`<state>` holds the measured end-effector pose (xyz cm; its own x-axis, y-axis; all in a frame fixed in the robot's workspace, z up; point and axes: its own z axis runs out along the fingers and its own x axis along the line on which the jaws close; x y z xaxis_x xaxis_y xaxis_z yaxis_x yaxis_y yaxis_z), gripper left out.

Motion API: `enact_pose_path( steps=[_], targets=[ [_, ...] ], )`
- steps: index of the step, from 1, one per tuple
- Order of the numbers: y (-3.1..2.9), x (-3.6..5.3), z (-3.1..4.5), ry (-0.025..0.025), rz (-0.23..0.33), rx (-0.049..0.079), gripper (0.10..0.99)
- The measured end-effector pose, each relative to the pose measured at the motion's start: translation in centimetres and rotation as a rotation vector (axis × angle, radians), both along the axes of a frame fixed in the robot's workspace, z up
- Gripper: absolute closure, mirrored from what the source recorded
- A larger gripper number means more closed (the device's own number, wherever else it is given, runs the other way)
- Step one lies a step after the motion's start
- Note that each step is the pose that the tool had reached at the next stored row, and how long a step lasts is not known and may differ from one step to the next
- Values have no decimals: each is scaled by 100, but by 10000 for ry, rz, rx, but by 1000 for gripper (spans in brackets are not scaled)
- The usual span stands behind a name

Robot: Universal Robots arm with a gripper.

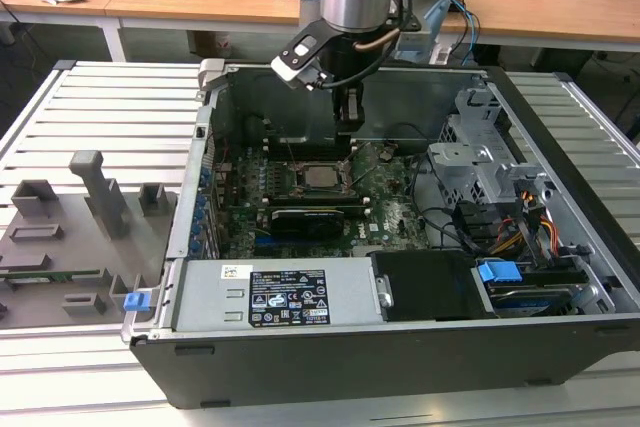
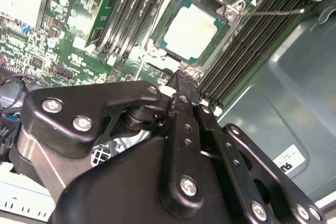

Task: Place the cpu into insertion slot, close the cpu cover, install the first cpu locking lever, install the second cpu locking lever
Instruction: 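Close the cpu cover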

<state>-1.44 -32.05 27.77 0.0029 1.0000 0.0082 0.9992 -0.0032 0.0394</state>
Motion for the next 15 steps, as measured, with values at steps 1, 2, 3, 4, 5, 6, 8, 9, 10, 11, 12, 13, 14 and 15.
enact_pose_path(
  steps=[1,2,3,4,5,6,8,9,10,11,12,13,14,15],
  targets=[
    [0,12,0,4,1,0,980],
    [0,22,0,7,2,0,980],
    [0,32,0,9,4,0,980],
    [0,49,0,17,8,0,980],
    [0,67,-1,28,22,1,980],
    [0,86,-1,41,43,1,980],
    [0,127,-5,72,203,-1,980],
    [0,136,-8,75,310,0,980],
    [0,142,-10,77,389,-1,980],
    [0,151,-11,79,461,-3,980],
    [0,163,-11,81,499,-3,980],
    [0,177,-13,85,516,-2,980],
    [0,189,-13,87,523,-1,980],
    [0,195,-13,87,525,-3,980]
  ],
)
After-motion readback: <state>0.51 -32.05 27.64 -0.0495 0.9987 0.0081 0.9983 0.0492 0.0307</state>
